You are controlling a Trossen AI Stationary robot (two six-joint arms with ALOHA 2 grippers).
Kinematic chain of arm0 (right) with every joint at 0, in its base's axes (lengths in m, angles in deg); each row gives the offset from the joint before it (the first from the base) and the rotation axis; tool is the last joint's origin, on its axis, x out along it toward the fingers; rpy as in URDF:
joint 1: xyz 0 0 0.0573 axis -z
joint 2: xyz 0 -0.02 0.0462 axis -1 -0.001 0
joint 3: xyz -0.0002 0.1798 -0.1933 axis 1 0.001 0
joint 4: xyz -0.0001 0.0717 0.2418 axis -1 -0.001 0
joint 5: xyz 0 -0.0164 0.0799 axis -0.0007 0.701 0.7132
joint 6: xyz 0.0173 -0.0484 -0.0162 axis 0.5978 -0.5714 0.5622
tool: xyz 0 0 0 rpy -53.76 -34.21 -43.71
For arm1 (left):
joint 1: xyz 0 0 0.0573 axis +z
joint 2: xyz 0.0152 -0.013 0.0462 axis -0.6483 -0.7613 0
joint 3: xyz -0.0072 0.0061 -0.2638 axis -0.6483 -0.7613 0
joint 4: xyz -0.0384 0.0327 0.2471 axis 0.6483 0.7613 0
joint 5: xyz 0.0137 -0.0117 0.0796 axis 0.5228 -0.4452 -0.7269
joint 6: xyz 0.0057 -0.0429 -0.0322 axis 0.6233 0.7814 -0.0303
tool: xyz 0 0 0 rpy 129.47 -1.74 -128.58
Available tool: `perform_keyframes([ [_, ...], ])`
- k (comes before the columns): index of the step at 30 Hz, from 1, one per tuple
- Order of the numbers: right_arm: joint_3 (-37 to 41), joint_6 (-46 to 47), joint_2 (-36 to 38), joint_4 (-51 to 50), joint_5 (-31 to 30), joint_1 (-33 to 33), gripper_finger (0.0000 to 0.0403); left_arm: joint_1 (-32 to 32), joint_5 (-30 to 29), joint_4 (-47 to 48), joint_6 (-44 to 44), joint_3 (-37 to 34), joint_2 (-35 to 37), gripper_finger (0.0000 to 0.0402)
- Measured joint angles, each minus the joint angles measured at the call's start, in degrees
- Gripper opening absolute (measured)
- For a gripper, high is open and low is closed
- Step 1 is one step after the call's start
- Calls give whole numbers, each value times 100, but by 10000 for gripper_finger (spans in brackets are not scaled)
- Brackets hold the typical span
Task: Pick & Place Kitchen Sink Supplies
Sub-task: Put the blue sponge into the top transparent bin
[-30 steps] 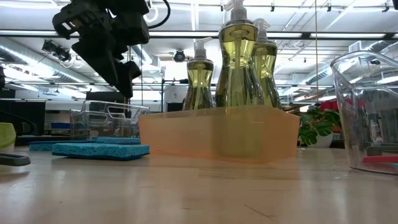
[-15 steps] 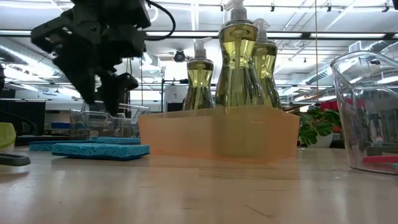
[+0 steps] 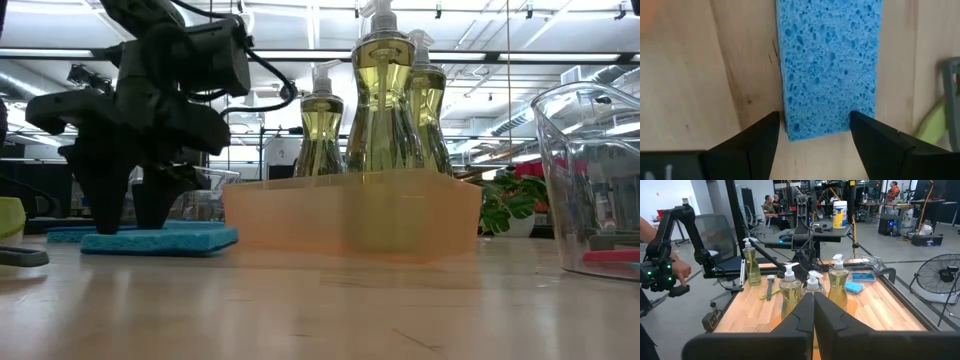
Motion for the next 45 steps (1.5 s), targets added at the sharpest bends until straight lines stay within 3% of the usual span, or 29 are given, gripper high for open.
perform_keyframes([
  [10,0,0,0,3,0,0,13,0,-60,-28,89,7,-24,233],
  [20,0,1,0,3,0,1,13,4,-50,-60,198,2,-26,129],
  [30,0,0,0,5,0,1,13,4,387,13,363,2,-25,14],
  [37,0,1,-1,6,0,0,13,2,668,533,639,215,263,4],
  [45,0,2,-2,10,0,0,13,14,317,1965,398,1310,816,2],
])
